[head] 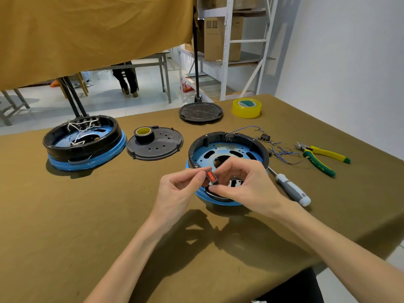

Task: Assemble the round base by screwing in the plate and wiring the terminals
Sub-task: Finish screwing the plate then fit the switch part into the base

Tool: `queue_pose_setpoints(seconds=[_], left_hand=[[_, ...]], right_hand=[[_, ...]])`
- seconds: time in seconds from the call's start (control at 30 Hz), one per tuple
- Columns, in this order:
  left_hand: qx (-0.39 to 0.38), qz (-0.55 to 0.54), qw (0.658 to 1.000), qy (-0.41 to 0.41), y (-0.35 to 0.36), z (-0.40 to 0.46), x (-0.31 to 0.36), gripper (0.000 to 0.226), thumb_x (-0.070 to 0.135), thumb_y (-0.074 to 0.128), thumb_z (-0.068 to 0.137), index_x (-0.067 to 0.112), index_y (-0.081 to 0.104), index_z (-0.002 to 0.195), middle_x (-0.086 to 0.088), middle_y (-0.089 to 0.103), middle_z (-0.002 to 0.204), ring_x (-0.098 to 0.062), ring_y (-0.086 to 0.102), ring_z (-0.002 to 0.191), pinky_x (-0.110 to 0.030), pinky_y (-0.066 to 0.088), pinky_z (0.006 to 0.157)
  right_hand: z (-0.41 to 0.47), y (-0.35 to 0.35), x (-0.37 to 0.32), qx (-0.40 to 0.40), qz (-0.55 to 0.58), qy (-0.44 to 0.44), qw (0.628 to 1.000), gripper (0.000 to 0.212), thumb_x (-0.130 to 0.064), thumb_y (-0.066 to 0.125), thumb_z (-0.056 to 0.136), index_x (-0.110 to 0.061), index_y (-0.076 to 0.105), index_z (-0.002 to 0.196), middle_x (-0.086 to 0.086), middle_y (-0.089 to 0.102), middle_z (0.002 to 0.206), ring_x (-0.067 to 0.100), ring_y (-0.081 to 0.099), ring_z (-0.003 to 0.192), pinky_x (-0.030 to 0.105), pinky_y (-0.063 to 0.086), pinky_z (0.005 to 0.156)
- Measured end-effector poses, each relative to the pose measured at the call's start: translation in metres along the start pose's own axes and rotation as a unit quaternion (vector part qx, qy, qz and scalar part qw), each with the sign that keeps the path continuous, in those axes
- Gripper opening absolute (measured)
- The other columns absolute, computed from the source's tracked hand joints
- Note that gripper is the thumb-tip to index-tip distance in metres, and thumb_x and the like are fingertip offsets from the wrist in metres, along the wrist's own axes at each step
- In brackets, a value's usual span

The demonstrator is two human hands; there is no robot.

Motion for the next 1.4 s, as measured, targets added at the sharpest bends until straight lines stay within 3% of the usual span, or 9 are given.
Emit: queue_pose_setpoints(seconds=[0.37,0.53,0.63,0.73,0.83,1.0,1.2,1.4], left_hand=[[-0.002,0.017,1.0,0.005,-0.001,0.001,-0.003,0.022,0.027,0.065,0.092,0.027,0.077,0.111,0.006,0.08,0.106,-0.01,0.072,0.107,-0.016,0.055,0.086],[-0.02,0.068,0.997,0.005,0.003,0.0,-0.005,0.031,0.04,0.07,0.09,0.029,0.074,0.119,0.01,0.077,0.111,-0.01,0.07,0.11,-0.021,0.056,0.092],[0.004,0.128,0.991,0.026,0.004,0.002,-0.008,0.028,0.03,0.073,0.091,0.032,0.072,0.119,0.013,0.077,0.107,-0.009,0.072,0.104,-0.025,0.058,0.093],[0.022,0.153,0.987,0.041,-0.003,0.004,-0.011,0.031,0.016,0.073,0.094,0.028,0.071,0.122,0.012,0.077,0.103,-0.012,0.072,0.1,-0.026,0.058,0.092],[0.0,0.212,0.976,0.044,-0.008,0.004,-0.014,0.033,0.014,0.074,0.093,0.029,0.071,0.122,0.014,0.075,0.102,-0.011,0.07,0.101,-0.028,0.057,0.095],[-0.037,0.289,0.951,0.108,-0.009,0.002,-0.013,0.035,0.018,0.072,0.092,0.03,0.07,0.126,0.018,0.07,0.102,-0.01,0.066,0.103,-0.018,0.051,0.094],[-0.064,0.347,0.925,0.14,-0.011,0.002,-0.018,0.04,0.006,0.074,0.091,0.022,0.071,0.127,0.008,0.069,0.109,-0.005,0.064,0.103,-0.02,0.054,0.094],[-0.055,0.369,0.911,0.176,-0.009,0.002,-0.018,0.037,0.01,0.074,0.09,0.022,0.072,0.124,0.006,0.071,0.111,-0.003,0.065,0.104,-0.029,0.058,0.093]], right_hand=[[-0.002,-0.001,0.006,0.003,-0.002,-0.002,1.0,0.02,-0.01,0.084,0.083,-0.008,0.075,0.101,0.0,0.075,0.088,0.024,0.071,0.075,0.042,0.062,0.07],[0.0,0.0,0.014,0.005,-0.042,0.005,0.999,0.02,-0.02,0.084,0.085,-0.015,0.073,0.101,-0.008,0.073,0.086,0.02,0.07,0.075,0.033,0.059,0.065],[0.0,-0.001,0.018,-0.029,-0.101,-0.005,0.994,0.025,-0.019,0.084,0.085,-0.017,0.071,0.106,-0.014,0.07,0.088,0.015,0.069,0.08,0.019,0.052,0.068],[0.002,-0.009,0.022,-0.023,-0.15,-0.012,0.988,0.028,-0.01,0.08,0.085,-0.018,0.072,0.111,-0.013,0.068,0.097,0.013,0.065,0.093,0.017,0.049,0.079],[0.003,-0.014,0.024,0.018,-0.18,0.017,0.983,0.022,-0.009,0.073,0.091,-0.016,0.072,0.111,-0.009,0.066,0.102,0.01,0.061,0.098,0.021,0.049,0.085],[0.013,-0.006,0.025,-0.097,-0.244,0.104,0.959,0.025,-0.03,0.057,0.103,-0.023,0.071,0.123,-0.012,0.069,0.109,0.004,0.062,0.101,0.035,0.056,0.088],[0.019,-0.007,0.017,-0.147,-0.261,0.153,0.942,0.034,-0.03,0.052,0.106,-0.026,0.065,0.136,-0.009,0.067,0.126,0.007,0.059,0.116,0.041,0.051,0.101],[0.02,-0.012,0.014,-0.184,-0.241,0.172,0.937,0.036,-0.022,0.059,0.101,-0.032,0.064,0.135,-0.01,0.069,0.123,0.011,0.061,0.116,0.049,0.053,0.098]])
Point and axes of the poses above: each hand's wrist, its own z-axis towards the middle knuckle, its own y-axis out of the palm, x = y × z, the point moved 2 cm from there along z, towards the middle knuckle
